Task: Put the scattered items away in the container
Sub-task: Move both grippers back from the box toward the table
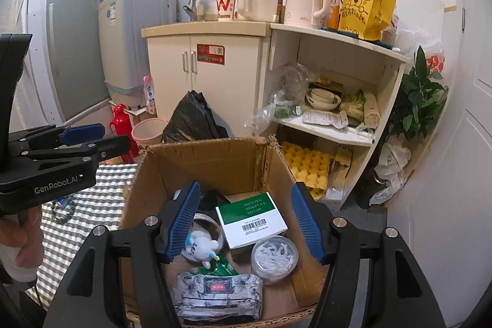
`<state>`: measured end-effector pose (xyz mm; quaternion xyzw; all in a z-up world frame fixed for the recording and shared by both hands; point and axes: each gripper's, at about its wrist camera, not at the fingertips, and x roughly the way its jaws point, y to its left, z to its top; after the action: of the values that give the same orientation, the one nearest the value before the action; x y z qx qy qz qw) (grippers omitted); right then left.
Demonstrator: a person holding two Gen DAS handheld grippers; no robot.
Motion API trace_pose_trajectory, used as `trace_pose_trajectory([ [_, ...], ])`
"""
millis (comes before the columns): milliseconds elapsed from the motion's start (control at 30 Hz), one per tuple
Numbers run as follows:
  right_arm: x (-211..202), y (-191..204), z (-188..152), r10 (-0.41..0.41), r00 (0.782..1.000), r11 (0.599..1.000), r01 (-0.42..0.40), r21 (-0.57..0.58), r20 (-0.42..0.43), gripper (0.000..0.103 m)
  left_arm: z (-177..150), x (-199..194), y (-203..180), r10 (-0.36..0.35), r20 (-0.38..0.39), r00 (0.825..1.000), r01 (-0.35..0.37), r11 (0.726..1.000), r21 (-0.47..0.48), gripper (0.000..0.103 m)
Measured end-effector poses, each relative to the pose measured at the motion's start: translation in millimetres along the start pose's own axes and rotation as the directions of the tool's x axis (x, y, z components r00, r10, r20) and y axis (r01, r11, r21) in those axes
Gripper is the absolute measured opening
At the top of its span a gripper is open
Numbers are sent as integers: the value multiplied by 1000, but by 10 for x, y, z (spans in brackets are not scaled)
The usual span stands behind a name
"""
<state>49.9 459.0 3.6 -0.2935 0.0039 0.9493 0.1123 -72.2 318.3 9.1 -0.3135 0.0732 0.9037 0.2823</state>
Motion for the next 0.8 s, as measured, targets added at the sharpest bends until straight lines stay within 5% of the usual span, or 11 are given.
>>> trace_pose_trajectory([
  [500,-447,314,64,29,995,999,-27,-29,91,82,-88,-638,239,66,76,995,-63,997,-35,67],
  [800,-671,639,111,86,987,995,-79,-58,132,93,-210,-1073,538,142,125,982,-131,987,-95,84],
])
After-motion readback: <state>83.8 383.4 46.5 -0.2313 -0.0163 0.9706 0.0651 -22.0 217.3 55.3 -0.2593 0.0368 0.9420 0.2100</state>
